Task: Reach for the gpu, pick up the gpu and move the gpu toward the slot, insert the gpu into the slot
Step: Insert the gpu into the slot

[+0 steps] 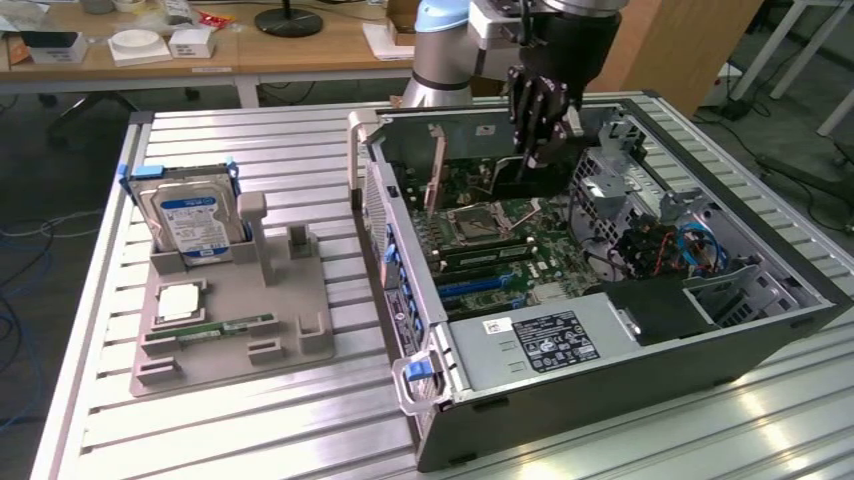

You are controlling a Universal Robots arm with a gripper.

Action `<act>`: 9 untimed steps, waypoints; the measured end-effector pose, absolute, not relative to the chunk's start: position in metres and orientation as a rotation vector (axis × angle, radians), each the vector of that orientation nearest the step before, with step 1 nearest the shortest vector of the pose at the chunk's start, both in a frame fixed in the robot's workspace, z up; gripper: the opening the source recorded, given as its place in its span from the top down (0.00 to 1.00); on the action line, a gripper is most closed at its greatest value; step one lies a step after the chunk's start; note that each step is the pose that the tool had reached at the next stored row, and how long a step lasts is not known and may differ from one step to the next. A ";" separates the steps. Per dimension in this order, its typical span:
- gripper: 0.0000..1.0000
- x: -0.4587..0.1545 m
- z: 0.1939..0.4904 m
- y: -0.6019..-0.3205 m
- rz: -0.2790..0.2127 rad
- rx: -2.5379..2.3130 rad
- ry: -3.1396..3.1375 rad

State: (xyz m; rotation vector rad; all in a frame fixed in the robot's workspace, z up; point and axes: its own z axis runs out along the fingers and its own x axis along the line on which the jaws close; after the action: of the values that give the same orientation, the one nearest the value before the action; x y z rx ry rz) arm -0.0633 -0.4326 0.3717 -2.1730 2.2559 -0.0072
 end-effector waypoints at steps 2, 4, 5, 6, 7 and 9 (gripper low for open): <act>0.74 -0.063 0.372 -0.434 -0.008 -2.173 2.256; 0.74 -0.063 0.371 -0.434 -0.008 -2.173 2.256; 0.74 -0.063 0.371 -0.434 -0.008 -2.173 2.256; 0.74 -0.063 0.371 -0.434 -0.008 -2.173 2.256; 0.74 -0.063 0.371 -0.434 -0.008 -2.173 2.256; 0.74 -0.063 0.371 -0.434 -0.008 -2.173 2.256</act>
State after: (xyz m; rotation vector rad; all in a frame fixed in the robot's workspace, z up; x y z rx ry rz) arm -0.0633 -0.4345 0.3713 -2.1732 2.2558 -0.0077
